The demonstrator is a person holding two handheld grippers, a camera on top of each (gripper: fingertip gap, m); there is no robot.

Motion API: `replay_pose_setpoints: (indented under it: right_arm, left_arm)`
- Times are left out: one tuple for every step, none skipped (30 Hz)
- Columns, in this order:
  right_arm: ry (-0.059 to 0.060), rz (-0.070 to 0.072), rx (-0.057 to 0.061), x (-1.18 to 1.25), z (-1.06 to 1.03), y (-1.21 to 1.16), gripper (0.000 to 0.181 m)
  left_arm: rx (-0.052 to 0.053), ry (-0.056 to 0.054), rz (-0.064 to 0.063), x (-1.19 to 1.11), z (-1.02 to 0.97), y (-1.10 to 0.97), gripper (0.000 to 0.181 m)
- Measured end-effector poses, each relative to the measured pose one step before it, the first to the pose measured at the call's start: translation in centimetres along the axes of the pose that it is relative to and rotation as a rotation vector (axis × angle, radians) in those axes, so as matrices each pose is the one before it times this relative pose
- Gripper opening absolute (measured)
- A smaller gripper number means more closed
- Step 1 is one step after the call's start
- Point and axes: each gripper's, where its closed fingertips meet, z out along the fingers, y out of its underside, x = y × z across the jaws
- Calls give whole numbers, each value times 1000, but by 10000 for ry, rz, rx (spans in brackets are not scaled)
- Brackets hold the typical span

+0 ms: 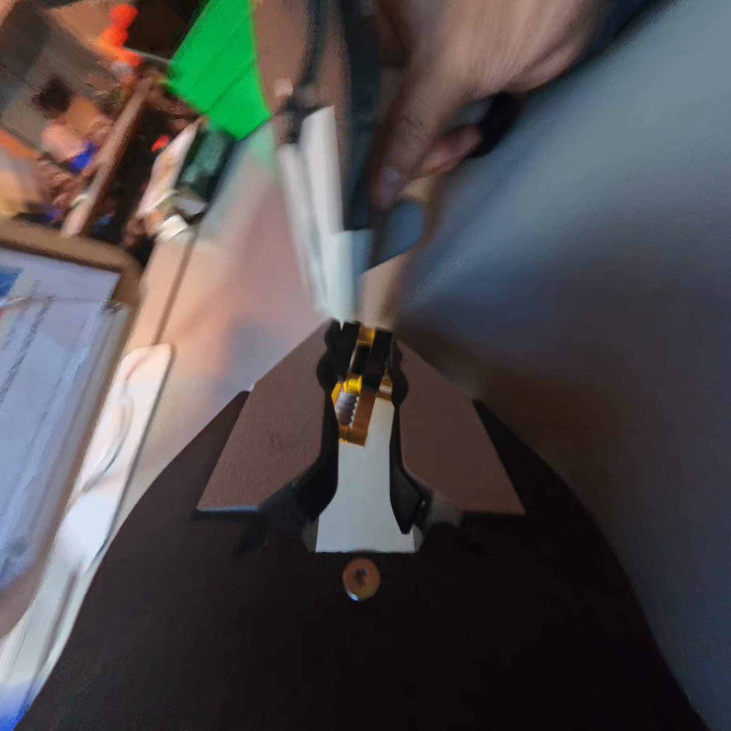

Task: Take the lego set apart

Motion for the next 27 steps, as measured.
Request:
replay_pose_setpoints:
  right_arm:
    - [-118,366,1214,101,-112,-2104,0]
    - [-653,541,-337,-324,802,91,0]
    - [-608,356,-545,-326,559,522,0]
    - [-469,68,73,-320,-206,-116,0]
    - [133,-101,231,426,-725,-162,0]
    - [420,-301,-85,736,-813,294,0]
    - [204,-301,-172,269,-728,509,0]
    - [-50,-286,27,-281,-692,337,0]
    - [-105,-380,85,-469,-631,316,0]
    - [-366,-455,-118,-924,-448,568,0]
    - [-482,-427,-216,-1184,-271,618,0]
    - [-136,-383,-74,-795,-173,341,0]
    - [85,-441,96,-507,-71,-26,0]
    - [265,-431,31,-123,14,-95,0]
    - [574,-234,-110,590,129,50,0]
    - [469,7,-338,670,301,414,0]
    - [-33,110,-369,69,363,459,0]
    - [-159,109,-300,-100,315,352,0]
    - [43,128,-221,161,228,256,0]
    - [15,41,-18,27,59,-20,0]
    - [-66,-69,184,-169,-121,-258,0]
    - [-128,-148,184,-299,-220,-215,0]
    - [-108,-179,107,-232,-227,-100,0]
    - [58,-192,48,19,-201,-36,0]
    - [154,-254,67,151,-205,-81,0]
    - [112,-251,143,45,-236,-247,0]
    - [59,-147,216,-45,-239,-447,0]
  left_arm:
    - [1234,1147,449,2024,-375,-1996,21]
    - [3,30,154,639,300,-603,23]
    - [-143,-365,87,-249,201,1,23]
    - [-183,-222,-341,-611,-40,375,23]
    - [-173,-148,-221,-501,-223,538,23]
    - [45,-58,119,-150,-364,308,23]
    - [219,148,241,284,-349,-60,23]
    - [142,-21,234,22,-238,34,23]
    - [-101,-186,25,-321,-58,303,23]
    - [-121,-100,-142,-304,34,247,23]
    - [-21,-56,-159,-267,18,73,23]
    - [4,-50,-132,-261,-4,72,23]
    - [36,-3,-111,-168,-35,19,23]
    - [64,0,-113,-121,-68,-71,23]
    - [104,-8,-66,-82,-76,-121,23]
    - [102,-28,-13,-54,-91,-132,23]
    - [128,-73,37,-71,-74,-165,23]
    - [44,-78,44,-75,-6,-81,23]
    - [-19,36,78,124,64,8,23]
    - [-97,91,129,243,113,107,23]
    - [-78,21,153,175,115,72,23]
    - [-14,-10,90,80,55,-10,23]
    - [2,23,-11,11,4,-7,23]
    - [62,98,-76,37,-72,-61,23]
    - [210,197,-88,138,-173,-248,23]
    - [452,191,-95,87,-348,-572,23]
    - [802,98,-162,-83,-558,-1069,23]
